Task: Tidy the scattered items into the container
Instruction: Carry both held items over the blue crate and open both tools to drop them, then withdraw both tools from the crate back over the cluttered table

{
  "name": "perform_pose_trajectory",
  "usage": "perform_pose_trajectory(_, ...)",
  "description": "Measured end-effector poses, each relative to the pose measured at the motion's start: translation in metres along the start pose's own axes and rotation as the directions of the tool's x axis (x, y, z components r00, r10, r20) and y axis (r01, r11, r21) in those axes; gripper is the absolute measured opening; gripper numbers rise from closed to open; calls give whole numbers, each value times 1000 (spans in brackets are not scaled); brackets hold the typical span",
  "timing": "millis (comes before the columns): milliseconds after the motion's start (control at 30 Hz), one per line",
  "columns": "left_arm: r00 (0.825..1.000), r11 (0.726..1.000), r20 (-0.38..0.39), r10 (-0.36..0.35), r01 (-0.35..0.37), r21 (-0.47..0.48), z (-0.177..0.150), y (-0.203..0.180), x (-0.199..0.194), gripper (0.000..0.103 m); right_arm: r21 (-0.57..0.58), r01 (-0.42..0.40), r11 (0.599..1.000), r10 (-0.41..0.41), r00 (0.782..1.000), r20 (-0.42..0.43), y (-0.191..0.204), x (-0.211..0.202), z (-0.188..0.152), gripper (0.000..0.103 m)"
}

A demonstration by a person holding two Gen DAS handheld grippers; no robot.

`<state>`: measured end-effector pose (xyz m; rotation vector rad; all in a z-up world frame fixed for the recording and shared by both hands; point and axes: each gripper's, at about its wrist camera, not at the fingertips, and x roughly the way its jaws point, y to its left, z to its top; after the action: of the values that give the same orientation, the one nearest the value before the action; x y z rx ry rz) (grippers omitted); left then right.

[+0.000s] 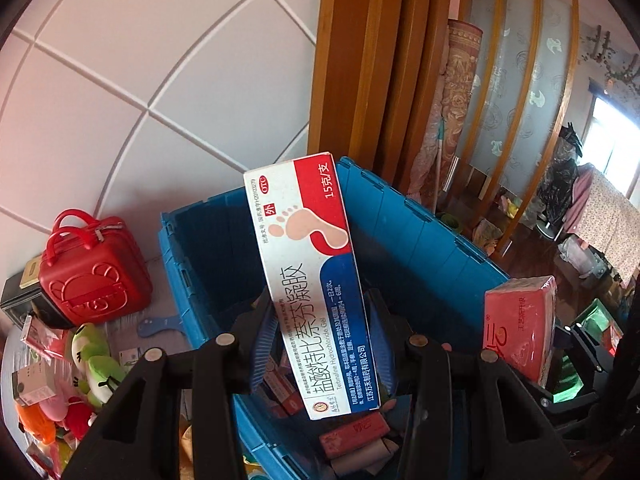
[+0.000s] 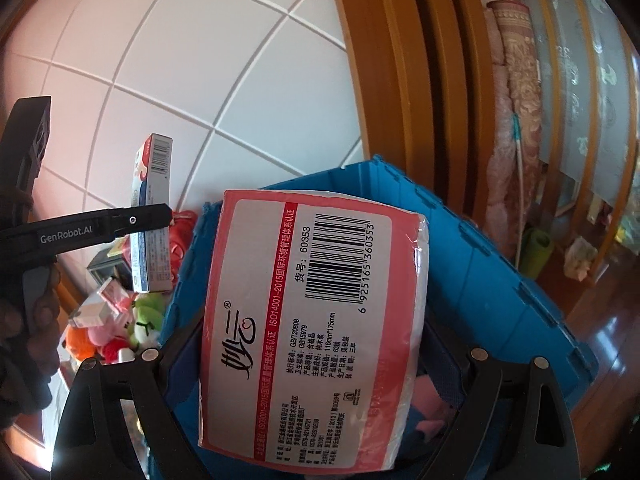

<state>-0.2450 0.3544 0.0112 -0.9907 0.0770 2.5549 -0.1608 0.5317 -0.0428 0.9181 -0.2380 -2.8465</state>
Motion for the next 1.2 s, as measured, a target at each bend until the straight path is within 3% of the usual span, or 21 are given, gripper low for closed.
perform_pose_trajectory(233,1000,1000,-15,-23,23,20,14,-19,14,46,18,24,1000,-23,999,-24,-29,13,-6,93)
perform_pose_trajectory(267,1000,1000,-24,-13,13,17,17,-20,16,65,16,25,1000,-25,999,-24,-30,15,-6,93)
perform_pose_trajectory(300,1000,1000,-27,7,-6,6,20,-19,17,94,10,29,1000,-29,999,-24,-31,16,-5,95)
perform_pose_trajectory(333,1000,1000,-20,18,-18,-14,21,-15,16,103,4,34,999,-34,999,-24,-30,17,-4,102)
perform_pose_trajectory(533,999,998,-10,50,-50,-28,13,5,8,103,-31,28,999,-28,1000,4,-19,14,3,103)
perform_pose_trajectory(833,992,990,-57,110,-115,-82,-41,52,-11,103,-82,-60,995,60,998,-2,13,8,-1,103)
perform_pose_trajectory(1200,969,948,-88,231,-244,-205,-124,154,-59,103,-206,-162,965,153,986,-59,109,11,-12,103)
